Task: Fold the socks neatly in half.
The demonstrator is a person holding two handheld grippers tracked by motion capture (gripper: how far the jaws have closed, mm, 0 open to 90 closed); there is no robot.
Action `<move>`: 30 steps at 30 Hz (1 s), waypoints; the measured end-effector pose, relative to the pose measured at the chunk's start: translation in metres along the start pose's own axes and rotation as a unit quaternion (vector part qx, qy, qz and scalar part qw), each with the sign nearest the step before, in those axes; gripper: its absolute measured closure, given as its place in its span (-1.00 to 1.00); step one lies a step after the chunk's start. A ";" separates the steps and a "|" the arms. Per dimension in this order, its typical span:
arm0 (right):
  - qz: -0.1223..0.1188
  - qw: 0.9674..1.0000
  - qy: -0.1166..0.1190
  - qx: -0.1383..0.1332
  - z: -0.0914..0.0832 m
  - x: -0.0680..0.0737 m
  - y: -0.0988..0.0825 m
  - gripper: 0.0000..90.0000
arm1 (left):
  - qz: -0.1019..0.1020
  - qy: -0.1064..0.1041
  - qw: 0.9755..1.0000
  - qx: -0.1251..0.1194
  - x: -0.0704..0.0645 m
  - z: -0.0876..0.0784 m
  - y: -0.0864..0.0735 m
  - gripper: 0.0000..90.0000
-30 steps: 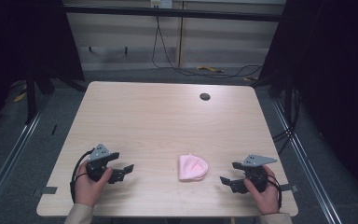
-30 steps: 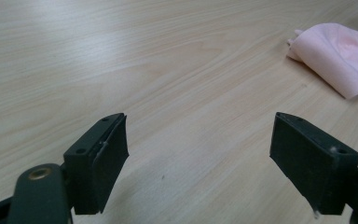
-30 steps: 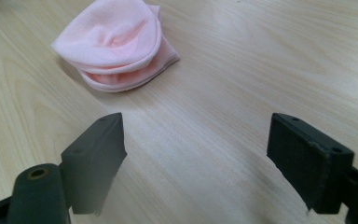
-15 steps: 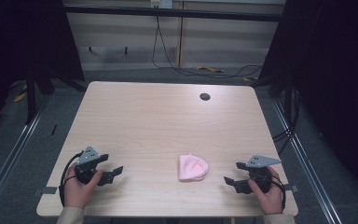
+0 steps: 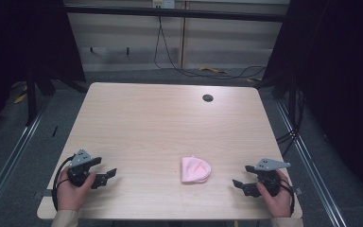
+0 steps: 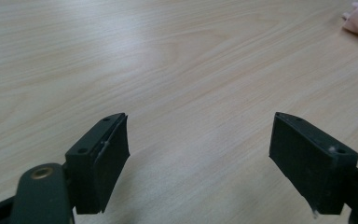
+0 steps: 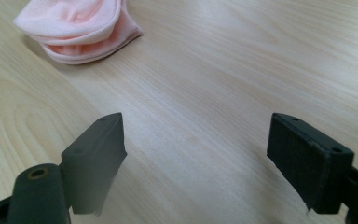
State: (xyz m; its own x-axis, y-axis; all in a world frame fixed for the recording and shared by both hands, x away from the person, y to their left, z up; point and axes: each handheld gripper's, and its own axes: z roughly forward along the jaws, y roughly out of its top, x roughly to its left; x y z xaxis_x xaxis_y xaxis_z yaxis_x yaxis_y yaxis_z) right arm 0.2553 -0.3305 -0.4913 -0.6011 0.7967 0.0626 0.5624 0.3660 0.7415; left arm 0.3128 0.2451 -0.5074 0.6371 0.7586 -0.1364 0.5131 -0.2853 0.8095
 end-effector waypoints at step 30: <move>0.001 1.000 -0.023 0.012 -0.002 -0.009 -0.011 -0.59 | 0.016 0.045 0.997 0.054 0.013 -0.001 -0.009 -0.57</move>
State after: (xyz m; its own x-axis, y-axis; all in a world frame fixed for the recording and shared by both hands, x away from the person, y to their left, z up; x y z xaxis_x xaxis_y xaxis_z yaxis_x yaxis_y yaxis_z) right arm 0.2538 -0.3428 -0.4989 -0.5735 0.8186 0.0319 0.5774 0.3763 0.7245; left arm 0.3159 0.2583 -0.5159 0.6024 0.7962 -0.0569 0.5555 -0.3670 0.7461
